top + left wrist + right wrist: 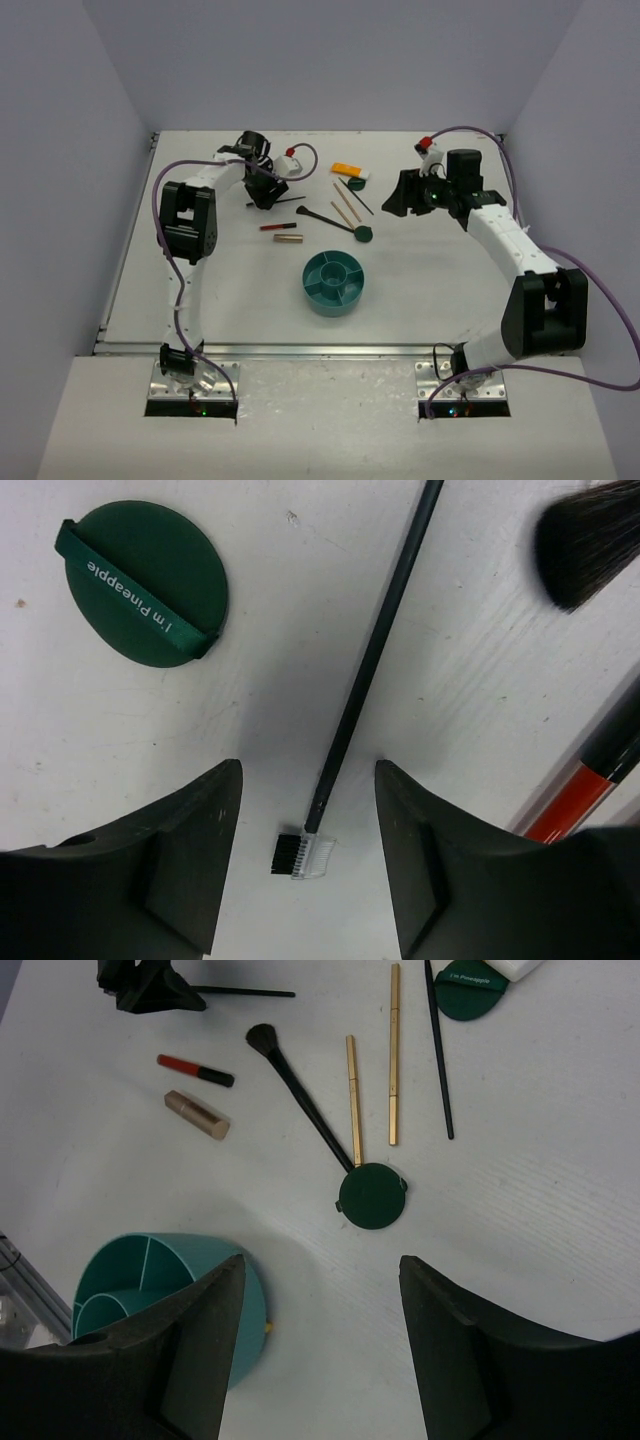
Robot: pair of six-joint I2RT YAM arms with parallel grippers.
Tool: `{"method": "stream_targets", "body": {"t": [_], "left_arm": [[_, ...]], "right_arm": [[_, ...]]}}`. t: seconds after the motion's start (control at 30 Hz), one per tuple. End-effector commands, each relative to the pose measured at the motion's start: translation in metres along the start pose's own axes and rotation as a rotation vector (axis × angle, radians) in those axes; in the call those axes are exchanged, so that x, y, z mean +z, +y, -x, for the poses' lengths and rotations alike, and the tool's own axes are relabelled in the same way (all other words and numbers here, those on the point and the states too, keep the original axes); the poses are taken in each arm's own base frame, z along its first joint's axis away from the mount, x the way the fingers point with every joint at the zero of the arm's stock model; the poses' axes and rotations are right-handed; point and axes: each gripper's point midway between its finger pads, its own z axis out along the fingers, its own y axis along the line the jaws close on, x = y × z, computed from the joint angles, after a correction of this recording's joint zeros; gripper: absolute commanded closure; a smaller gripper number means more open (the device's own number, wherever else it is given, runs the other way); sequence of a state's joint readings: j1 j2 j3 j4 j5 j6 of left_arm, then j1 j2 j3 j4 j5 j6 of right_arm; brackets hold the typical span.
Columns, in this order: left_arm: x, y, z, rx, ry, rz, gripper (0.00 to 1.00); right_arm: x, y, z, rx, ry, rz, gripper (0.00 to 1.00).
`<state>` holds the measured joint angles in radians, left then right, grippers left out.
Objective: Organize the makeup
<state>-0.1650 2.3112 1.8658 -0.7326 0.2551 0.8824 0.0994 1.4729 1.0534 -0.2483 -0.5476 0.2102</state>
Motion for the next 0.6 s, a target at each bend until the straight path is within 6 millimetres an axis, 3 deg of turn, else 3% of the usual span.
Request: {"method": "stream_targets", "body": {"t": [0.0, 0.3, 0.47, 0.57], "left_arm": [[0.014, 0.011, -0.014, 0.038, 0.073, 0.054, 0.54], [0.014, -0.020, -0.029, 0.094, 0.089, -0.047, 1.00], [0.011, -0.017, -0.020, 0.037, 0.054, -0.027, 1.00], [-0.009, 0.001, 0.009, -0.002, -0.042, 0.024, 1.00]], "right_arm": [[0.004, 0.006, -0.001, -0.006, 0.001, 0.029, 0.36], [0.006, 0.005, -0.001, -0.018, -0.002, 0.023, 0.37], [0.006, 0.007, 0.000, -0.026, 0.004, 0.028, 0.37], [0.004, 0.006, 0.002, -0.062, -0.005, 0.012, 0.37]]}}
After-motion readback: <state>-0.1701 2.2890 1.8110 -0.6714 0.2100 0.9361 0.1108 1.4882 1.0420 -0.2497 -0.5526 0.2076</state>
